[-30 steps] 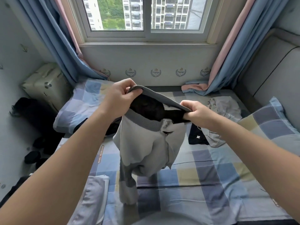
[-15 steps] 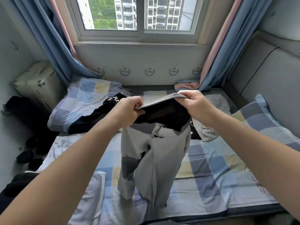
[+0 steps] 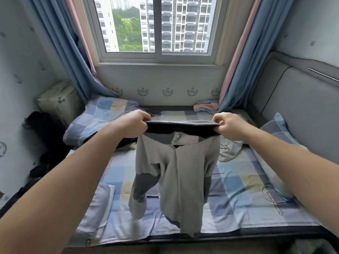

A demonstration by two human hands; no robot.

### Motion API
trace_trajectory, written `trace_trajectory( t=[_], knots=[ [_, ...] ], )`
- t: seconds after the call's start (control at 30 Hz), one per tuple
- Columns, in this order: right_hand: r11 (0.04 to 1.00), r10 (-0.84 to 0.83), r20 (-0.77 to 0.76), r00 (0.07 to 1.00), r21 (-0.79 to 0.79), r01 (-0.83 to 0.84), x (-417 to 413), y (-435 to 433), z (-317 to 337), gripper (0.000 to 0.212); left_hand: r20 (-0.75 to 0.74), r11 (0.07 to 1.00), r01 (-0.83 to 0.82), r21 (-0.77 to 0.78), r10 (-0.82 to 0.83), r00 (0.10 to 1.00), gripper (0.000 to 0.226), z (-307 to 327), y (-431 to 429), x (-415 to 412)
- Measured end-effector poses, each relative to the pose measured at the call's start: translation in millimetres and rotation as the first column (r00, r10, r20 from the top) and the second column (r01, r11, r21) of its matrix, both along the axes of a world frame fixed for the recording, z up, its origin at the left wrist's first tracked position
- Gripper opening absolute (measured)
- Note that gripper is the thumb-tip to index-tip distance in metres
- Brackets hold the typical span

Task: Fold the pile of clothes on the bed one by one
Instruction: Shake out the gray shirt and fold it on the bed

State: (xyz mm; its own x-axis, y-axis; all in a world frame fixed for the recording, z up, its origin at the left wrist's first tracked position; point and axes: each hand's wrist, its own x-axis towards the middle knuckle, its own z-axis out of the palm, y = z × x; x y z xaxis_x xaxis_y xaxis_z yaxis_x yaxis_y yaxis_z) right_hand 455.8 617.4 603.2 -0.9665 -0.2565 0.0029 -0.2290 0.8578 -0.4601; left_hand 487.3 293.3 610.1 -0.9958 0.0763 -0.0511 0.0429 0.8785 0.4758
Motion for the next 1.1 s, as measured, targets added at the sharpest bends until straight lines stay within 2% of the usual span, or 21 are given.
trace_trajectory(
  t=[0.07, 0.13, 0.2, 0.3, 0.37, 0.43, 0.5, 0.6, 0.63, 0.67, 0.7, 0.77, 0.8, 0.83, 0.9, 0.97, 1.1],
  knots=[
    [0.978, 0.009, 0.108, 0.994, -0.206, 0.014, 24.1, 10.7, -3.9, 0.011, 0.018, 0.992, -0.009, 0.128, 0.007, 1.0, 0.025, -0.2, 9.6, 21.9],
    [0.903, 0.021, 0.248, 0.969, -0.421, 0.088, 48.6, 17.3, -2.0, 0.016, 0.017, 0.948, -0.044, 0.314, 0.041, 0.999, 0.018, 2.9, 20.3, 43.6],
    [0.799, 0.04, 0.373, 0.927, -0.569, 0.194, 71.1, 20.2, 4.7, 0.018, 0.004, 0.886, -0.067, 0.459, 0.074, 0.997, 0.036, 8.0, 26.2, 59.8],
    [0.633, 0.068, 0.391, 0.918, -0.728, 0.263, 91.6, 22.1, 17.8, 0.023, -0.042, 0.846, -0.036, 0.532, 0.07, 0.997, 0.042, 19.6, 29.9, 85.5],
    [0.598, 0.107, 0.391, 0.914, -0.76, 0.255, 101.6, 25.4, 30.1, 0.024, -0.025, 0.821, -0.004, 0.571, 0.022, 0.999, 0.048, 31.5, 30.1, 99.4],
    [0.641, 0.162, 0.385, 0.908, -0.741, 0.2, 111.2, 33.7, 41.0, 0.027, 0.036, 0.835, 0.04, 0.548, -0.072, 0.997, 0.057, 46.1, 30.1, 111.5],
    [0.685, 0.283, 0.395, 0.874, -0.721, 0.104, 116.9, 45.3, 50.5, 0.031, 0.119, 0.86, 0.072, 0.504, -0.152, 0.981, 0.044, 59.5, 27.4, 118.2],
    [0.704, 0.448, 0.464, 0.764, -0.71, 0.018, 117.8, 64.9, 60.8, 0.057, 0.145, 0.926, 0.124, 0.356, -0.185, 0.972, 0.027, 73.1, 18.8, 128.8],
    [0.726, 0.488, 0.486, 0.725, -0.687, -0.029, 118.8, 69.3, 62.9, 0.053, 0.14, 0.928, 0.115, 0.355, -0.174, 0.975, 0.028, 72.5, 14.2, 130.1],
    [0.764, 0.492, 0.503, 0.711, -0.64, -0.076, 120.7, 70.3, 64.3, 0.041, 0.128, 0.924, 0.105, 0.368, -0.162, 0.978, 0.032, 70.2, 9.8, 130.9],
    [0.81, 0.46, 0.506, 0.73, -0.576, -0.11, 121.8, 70.1, 63.5, 0.031, 0.109, 0.922, 0.095, 0.375, -0.146, 0.983, 0.042, 67.6, 6.4, 132.7],
    [0.882, 0.336, 0.441, 0.832, -0.458, -0.113, 121.2, 67.2, 55.7, 0.021, 0.046, 0.921, 0.045, 0.388, -0.067, 0.997, 0.065, 52.6, -0.9, 123.7],
    [0.904, 0.269, 0.372, 0.888, -0.415, -0.1, 117.7, 66.2, 49.5, 0.014, 0.008, 0.921, 0.015, 0.39, -0.02, 1.0, 0.066, 45.0, 0.0, 120.0],
    [0.932, 0.211, 0.293, 0.933, -0.349, -0.101, 114.2, 64.8, 44.8, 0.007, -0.049, 0.928, -0.002, 0.372, 0.022, 0.999, 0.056, 36.8, 3.7, 118.6],
    [0.983, 0.13, 0.136, 0.982, -0.144, -0.11, 102.1, 63.2, 34.6, 0.013, -0.193, 0.955, -0.046, 0.293, 0.107, 0.975, 0.032, 23.2, 12.3, 121.8],
    [0.998, 0.051, 0.029, 0.998, -0.041, -0.05, 94.0, 63.9, 23.1, 0.022, -0.292, 0.954, -0.071, 0.293, 0.16, 0.943, 0.029, 11.9, 15.9, 126.0],
    [0.998, -0.042, -0.07, 0.997, -0.054, 0.038, 97.6, 74.8, 6.6, 0.027, -0.202, 0.958, -0.04, 0.285, 0.101, 0.974, 0.028, 6.1, 6.0, 138.8]
  ],
)
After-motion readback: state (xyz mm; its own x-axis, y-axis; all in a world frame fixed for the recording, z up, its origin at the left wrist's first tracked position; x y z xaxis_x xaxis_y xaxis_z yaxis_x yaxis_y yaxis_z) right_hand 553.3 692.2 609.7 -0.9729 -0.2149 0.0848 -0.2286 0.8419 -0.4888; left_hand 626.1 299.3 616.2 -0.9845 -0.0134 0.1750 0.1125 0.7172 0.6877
